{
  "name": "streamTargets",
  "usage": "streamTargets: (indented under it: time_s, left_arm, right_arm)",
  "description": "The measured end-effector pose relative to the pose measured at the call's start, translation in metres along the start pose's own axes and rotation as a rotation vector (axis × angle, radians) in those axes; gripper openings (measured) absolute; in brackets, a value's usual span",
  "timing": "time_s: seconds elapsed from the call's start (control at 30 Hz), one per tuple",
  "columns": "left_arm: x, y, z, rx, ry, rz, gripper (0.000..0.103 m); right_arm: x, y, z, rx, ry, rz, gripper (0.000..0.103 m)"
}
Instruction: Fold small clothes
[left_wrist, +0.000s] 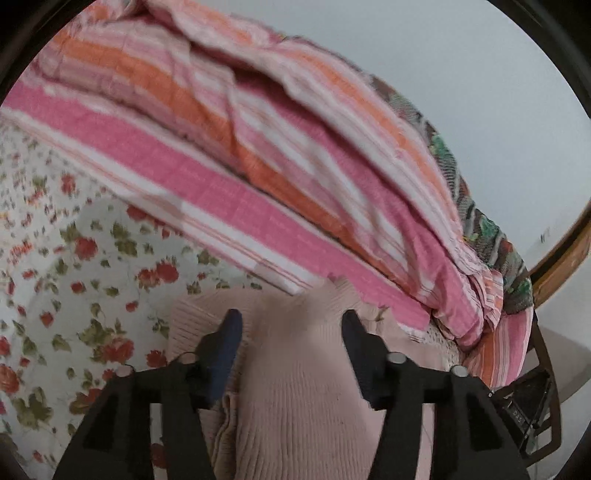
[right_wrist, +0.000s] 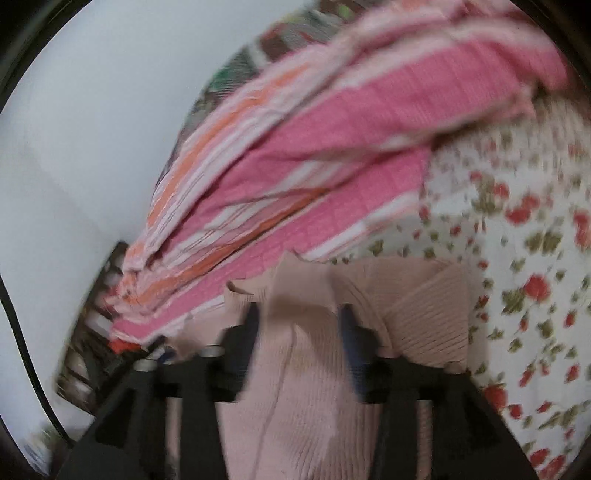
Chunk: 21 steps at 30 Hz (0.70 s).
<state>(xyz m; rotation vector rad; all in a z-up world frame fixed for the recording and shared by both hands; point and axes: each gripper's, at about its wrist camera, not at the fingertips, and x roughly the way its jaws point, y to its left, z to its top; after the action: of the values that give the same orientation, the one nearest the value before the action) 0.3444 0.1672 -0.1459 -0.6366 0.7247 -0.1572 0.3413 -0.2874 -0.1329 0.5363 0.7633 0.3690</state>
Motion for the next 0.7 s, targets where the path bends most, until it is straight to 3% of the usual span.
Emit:
streamTargets:
  time_s: [0.27,0.43,0.53,0.7]
  left_arm:
    - [-0.045,-0.015,-0.036,0.117,0.017,0.052,0.058]
    - [-0.092,-0.02,-0.078,0.211,-0.013,0.066,0.065]
    - [-0.109,-0.014,-0.107,0.195,0.022,0.044,0.066]
    - [-0.109,0.006,-0.146,0.108,0.082,-0.023,0.065]
  right_arm:
    - [-0.043,0.011,-0.045,-0.097,0.086,-0.009,0.052]
    - [-0.087,0.028,-0.088,-0.237,0.067,-0.079,0.053]
    - [-0.103,0.028,-0.113,-0.268,0.1,-0.09,0.055]
    - [-0.104,0.009,-0.148,-0.174,0.17,-0.054,0.059]
